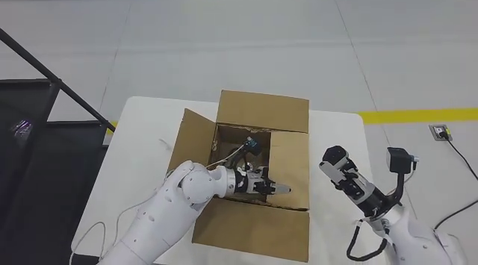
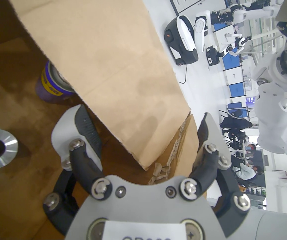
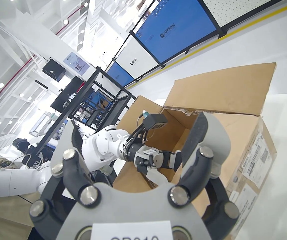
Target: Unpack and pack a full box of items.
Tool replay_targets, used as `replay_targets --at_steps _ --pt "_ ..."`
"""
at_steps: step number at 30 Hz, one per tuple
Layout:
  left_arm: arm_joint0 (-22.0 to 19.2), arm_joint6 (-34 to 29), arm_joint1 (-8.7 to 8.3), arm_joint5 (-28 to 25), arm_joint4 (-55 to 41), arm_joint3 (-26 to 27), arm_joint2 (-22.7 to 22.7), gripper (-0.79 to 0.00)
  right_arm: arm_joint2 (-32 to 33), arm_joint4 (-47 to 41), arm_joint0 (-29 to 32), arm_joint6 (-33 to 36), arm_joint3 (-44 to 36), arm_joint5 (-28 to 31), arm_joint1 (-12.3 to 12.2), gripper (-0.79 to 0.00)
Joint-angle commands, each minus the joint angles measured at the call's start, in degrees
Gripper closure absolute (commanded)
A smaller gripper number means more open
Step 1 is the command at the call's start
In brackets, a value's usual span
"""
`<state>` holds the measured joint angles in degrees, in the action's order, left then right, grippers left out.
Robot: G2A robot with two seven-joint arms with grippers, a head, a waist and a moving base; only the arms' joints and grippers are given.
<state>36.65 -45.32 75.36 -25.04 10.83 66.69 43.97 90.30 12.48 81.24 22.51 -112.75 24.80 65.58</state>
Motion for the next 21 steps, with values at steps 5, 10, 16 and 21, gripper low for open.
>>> replay_targets --at_steps 5,10,16,21 --pt "-1.65 0.06 1.21 -2.27 -2.37 -2.86 -1.35 -0.785 0.65 -0.44 0.44 -0.55 0.24 0.73 -0.09 -0.785" --pt "-1.63 0.46 1.29 -3.56 -2.78 -2.15 -0.71 -0.785 1.28 -0.89 1.19 -0.87 -0.1 1.81 -0.18 -0.785" --pt "-0.08 0.63 1.0 -5.09 -6.23 -1.04 1.19 -0.785 1.65 -1.59 0.81 -0.3 0.42 2.0 -0.31 -0.785" --pt "1.0 0.95 0.8 -7.33 -9.21 -0.12 2.72 -0.785 1.61 -1.98 0.39 0.01 0.73 2.04 -0.38 -0.785"
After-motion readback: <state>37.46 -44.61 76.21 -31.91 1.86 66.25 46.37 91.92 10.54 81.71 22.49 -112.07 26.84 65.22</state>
